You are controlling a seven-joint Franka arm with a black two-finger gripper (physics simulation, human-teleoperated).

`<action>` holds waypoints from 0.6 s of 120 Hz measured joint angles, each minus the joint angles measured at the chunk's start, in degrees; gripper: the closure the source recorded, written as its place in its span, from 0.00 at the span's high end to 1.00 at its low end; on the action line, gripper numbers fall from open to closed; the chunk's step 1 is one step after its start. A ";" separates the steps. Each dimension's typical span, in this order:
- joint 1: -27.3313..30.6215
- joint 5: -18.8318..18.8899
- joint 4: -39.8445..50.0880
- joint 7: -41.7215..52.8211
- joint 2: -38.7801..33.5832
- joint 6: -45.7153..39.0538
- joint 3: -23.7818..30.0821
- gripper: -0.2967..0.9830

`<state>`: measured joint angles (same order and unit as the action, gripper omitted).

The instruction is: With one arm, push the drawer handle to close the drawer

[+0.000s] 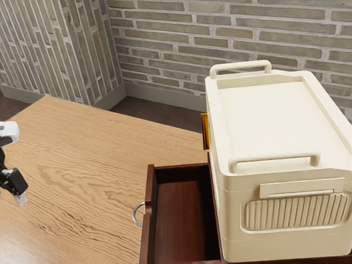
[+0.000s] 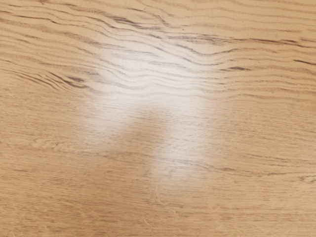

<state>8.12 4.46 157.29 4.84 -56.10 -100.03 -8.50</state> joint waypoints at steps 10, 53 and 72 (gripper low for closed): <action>-0.41 0.05 0.90 -0.26 1.55 -1.17 0.76 0.75; -20.25 6.72 -0.80 14.76 11.59 -15.21 -15.76 0.75; -24.69 9.59 -0.93 23.97 11.54 -20.20 -18.39 0.75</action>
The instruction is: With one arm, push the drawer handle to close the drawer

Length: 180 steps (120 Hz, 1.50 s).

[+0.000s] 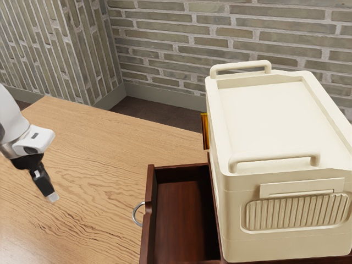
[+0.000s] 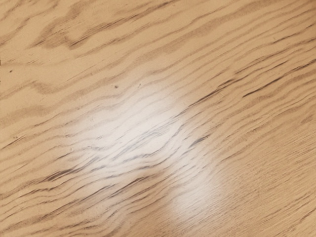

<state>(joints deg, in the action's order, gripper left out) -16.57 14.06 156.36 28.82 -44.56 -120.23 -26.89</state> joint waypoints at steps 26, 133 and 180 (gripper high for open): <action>-7.74 5.87 -2.49 11.51 0.12 -2.75 -5.87 0.75; 12.01 -23.99 0.84 35.09 6.64 3.58 29.36 0.75; 12.10 -28.35 -1.96 36.07 13.34 -0.46 32.53 0.28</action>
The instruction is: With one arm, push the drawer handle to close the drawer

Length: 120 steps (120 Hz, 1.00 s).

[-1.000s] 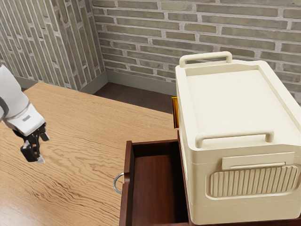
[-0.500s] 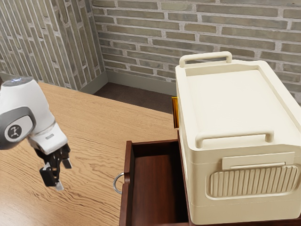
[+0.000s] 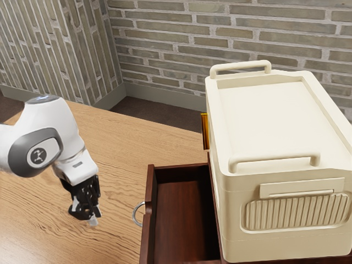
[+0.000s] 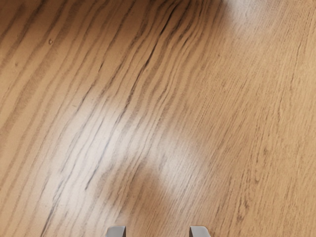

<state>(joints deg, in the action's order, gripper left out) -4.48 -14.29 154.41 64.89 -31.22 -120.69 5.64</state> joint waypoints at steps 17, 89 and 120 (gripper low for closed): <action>-0.28 -1.32 -1.42 -0.01 2.89 -1.68 1.19 0.21; 0.17 -9.81 -4.85 -1.60 6.04 -4.54 8.18 0.16; 0.11 -9.88 -5.20 -2.49 6.17 -4.68 8.25 0.15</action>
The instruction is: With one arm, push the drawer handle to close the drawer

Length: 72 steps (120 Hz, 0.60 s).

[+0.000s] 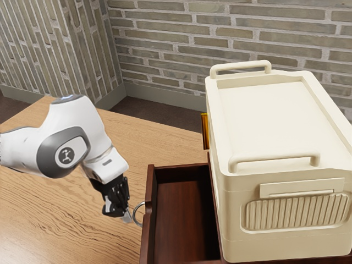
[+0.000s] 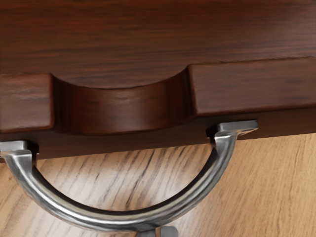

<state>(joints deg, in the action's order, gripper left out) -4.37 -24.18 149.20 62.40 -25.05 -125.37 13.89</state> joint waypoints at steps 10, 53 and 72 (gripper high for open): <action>-0.06 0.00 -0.72 -0.22 0.74 -0.10 0.21 0.15; -0.04 0.02 -1.86 -1.24 2.35 -1.49 2.13 0.16; 0.05 0.00 -2.62 -1.88 3.02 -2.53 4.03 0.15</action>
<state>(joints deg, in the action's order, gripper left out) -4.32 -24.17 146.58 60.52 -22.03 -127.90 17.92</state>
